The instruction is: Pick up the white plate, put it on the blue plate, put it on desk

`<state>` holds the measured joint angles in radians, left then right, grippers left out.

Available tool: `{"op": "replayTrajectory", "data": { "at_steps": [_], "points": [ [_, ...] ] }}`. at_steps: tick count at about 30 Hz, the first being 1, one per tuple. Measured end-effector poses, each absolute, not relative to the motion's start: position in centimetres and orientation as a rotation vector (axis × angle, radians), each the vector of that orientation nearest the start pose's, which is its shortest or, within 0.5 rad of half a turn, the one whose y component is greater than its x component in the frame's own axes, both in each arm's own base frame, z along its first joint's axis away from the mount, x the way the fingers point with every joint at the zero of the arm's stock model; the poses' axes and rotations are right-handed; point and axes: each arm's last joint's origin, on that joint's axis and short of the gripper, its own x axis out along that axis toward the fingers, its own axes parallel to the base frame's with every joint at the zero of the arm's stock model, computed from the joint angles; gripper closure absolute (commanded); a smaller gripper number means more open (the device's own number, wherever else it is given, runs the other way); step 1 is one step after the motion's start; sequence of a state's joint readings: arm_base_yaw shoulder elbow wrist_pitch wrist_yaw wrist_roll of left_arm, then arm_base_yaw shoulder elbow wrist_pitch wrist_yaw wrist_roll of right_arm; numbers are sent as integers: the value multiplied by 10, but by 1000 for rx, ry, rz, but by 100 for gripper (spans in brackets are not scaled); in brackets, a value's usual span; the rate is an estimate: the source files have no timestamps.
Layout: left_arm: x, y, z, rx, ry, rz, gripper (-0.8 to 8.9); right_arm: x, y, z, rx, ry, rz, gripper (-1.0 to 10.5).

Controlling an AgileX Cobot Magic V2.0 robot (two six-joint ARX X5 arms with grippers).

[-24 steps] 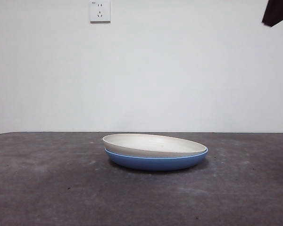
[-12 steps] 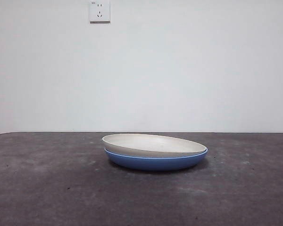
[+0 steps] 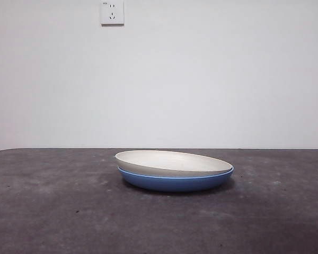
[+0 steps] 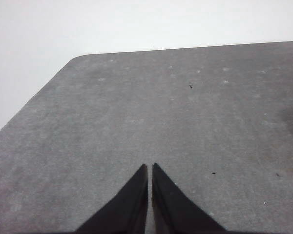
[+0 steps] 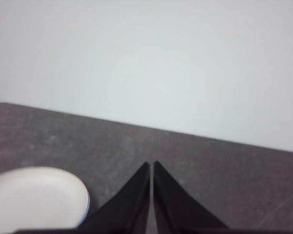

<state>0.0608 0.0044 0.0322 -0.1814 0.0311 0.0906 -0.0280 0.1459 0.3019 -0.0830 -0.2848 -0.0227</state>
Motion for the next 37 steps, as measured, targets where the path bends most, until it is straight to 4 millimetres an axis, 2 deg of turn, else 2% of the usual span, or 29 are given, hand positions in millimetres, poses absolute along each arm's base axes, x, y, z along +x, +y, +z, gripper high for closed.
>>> {"op": "replayTrajectory", "data": {
  "at_steps": [2,5,8,18,25,37],
  "points": [
    [95,5,157,83,155,23,797,90,6,223,-34,-73,256,939],
    [95,5,157,83,155,23,797,92,6,200,-32,-61,256,939],
    [95,5,157,83,155,23,797,92,5,189,-32,-66,243,939],
    [95,5,157,83,155,23,797,96,6,169,-23,-12,230,939],
    [95,5,157,83,155,23,797,95,7,154,-5,140,240,939],
    [95,5,157,83,155,23,797,95,7,154,25,145,239,939]
  ]
}}
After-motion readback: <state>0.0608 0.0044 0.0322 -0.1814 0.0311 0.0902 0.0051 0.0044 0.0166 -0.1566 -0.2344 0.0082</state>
